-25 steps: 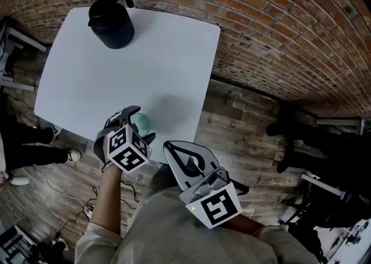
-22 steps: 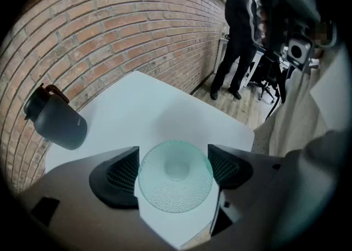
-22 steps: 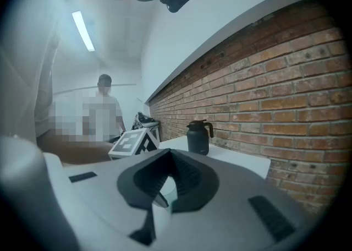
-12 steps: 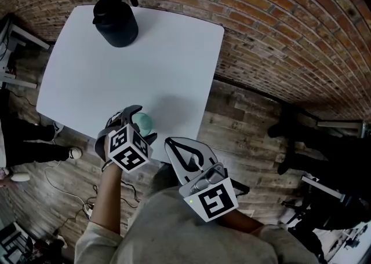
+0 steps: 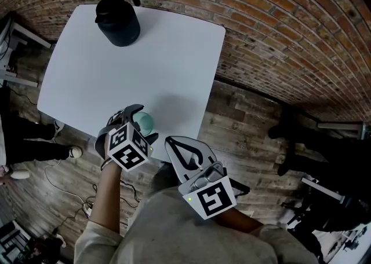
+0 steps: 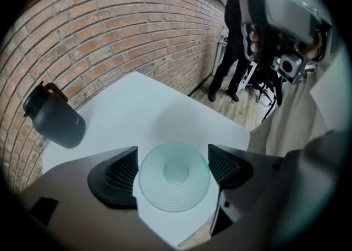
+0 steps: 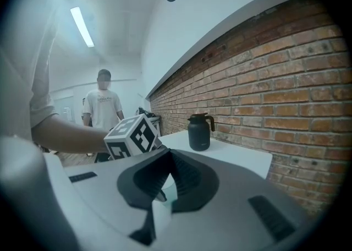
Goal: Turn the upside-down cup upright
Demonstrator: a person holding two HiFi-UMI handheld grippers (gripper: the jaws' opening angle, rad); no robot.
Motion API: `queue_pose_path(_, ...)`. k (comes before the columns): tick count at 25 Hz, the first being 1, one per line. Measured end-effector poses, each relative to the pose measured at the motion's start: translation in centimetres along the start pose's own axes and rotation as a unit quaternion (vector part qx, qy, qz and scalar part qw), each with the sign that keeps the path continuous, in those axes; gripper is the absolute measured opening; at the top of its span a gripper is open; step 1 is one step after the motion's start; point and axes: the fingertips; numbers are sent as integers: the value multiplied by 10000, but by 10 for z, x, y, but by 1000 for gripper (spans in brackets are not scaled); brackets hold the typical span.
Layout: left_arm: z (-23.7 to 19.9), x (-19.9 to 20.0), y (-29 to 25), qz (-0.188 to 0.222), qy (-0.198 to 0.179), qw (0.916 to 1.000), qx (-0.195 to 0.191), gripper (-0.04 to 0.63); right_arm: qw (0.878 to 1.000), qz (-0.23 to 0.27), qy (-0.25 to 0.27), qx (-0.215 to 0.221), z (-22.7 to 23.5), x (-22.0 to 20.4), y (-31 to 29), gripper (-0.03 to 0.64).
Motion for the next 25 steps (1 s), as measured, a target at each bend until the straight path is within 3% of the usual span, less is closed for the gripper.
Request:
queue_pose_path(11, 2, 8, 16, 234, 81, 9997, 53, 390, 10000, 15, -8, 6, -2, -2, 1, 6)
queue_pose_path(15, 1, 20, 45, 520, 141, 9984, 187, 388, 10000, 41, 32, 29, -1, -1, 0, 6)
queue_pose_path(20, -4, 30, 76, 1105, 552, 9908, 551, 384, 9999, 47, 54, 92, -4, 0, -8, 6)
queue_pose_path(21, -3, 31, 80, 1283, 674, 9872, 670, 361, 9999, 68, 86, 116, -5, 1, -10, 6)
queue_pose_path(23, -2, 31, 90, 1702, 967, 9756, 998, 176, 9996, 128, 167, 184, -7, 6, -14, 6)
queue_pose_path(25, 0, 29, 101, 2019, 1223, 9629, 1306, 157, 9992, 218, 222, 238, -10, 14, -17, 6)
Point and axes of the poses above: the fingertips, and each gripper's own axes: y backward along the fingers, z to its right, x out of its top, and after that the axes turned 10 degrees about y, right-handed
